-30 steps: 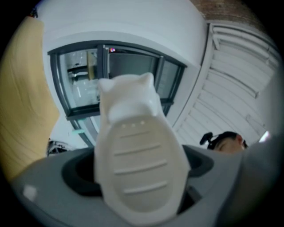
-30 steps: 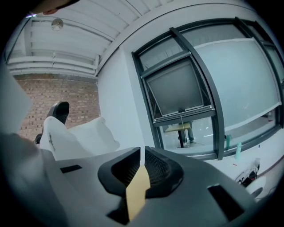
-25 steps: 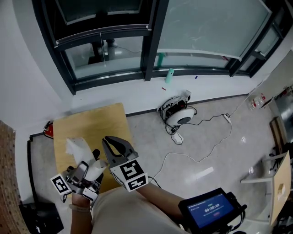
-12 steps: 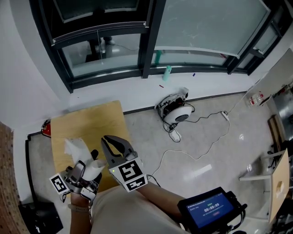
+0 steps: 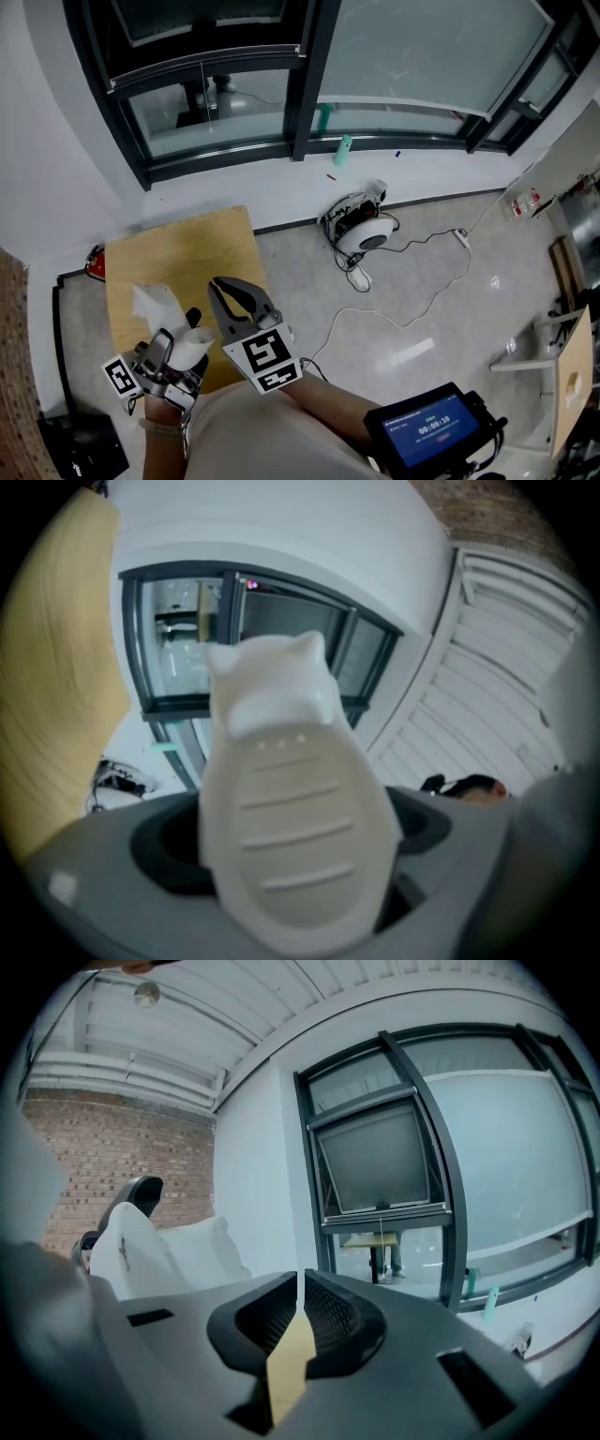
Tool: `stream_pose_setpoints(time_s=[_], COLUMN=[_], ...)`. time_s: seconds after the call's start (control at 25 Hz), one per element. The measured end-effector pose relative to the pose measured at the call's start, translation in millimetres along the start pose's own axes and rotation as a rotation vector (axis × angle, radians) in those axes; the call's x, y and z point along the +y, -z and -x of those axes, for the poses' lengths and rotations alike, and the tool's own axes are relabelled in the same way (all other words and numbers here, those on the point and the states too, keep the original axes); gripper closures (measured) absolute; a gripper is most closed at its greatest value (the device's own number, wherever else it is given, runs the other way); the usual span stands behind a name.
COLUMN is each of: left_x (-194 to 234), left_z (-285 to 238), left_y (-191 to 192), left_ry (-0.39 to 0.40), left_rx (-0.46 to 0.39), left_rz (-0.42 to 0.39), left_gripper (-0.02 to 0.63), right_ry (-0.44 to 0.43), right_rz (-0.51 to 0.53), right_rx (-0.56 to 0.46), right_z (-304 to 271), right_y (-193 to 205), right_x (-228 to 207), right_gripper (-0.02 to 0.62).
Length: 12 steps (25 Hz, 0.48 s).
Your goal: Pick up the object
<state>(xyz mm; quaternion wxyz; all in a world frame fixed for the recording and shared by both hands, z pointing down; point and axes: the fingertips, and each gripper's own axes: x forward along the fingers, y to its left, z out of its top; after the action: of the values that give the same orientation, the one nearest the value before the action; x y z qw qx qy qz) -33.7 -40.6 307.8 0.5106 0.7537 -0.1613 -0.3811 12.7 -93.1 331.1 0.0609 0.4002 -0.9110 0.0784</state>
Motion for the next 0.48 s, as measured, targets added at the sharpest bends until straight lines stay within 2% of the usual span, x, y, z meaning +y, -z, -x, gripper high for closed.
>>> stream_pose_setpoints(time_s=[0.48], left_x=[5.8], left_z=[4.4], left_y=[-0.2], left_ry=[-0.028], left_rx=[-0.001], left_rz=[0.008], left_gripper=[0.067], right_ry=[0.009], right_rz=[-0.022], right_rx=[-0.002], right_z=[-0.9], right_y=[-0.2], right_x=[-2.7], right_gripper=[0.566])
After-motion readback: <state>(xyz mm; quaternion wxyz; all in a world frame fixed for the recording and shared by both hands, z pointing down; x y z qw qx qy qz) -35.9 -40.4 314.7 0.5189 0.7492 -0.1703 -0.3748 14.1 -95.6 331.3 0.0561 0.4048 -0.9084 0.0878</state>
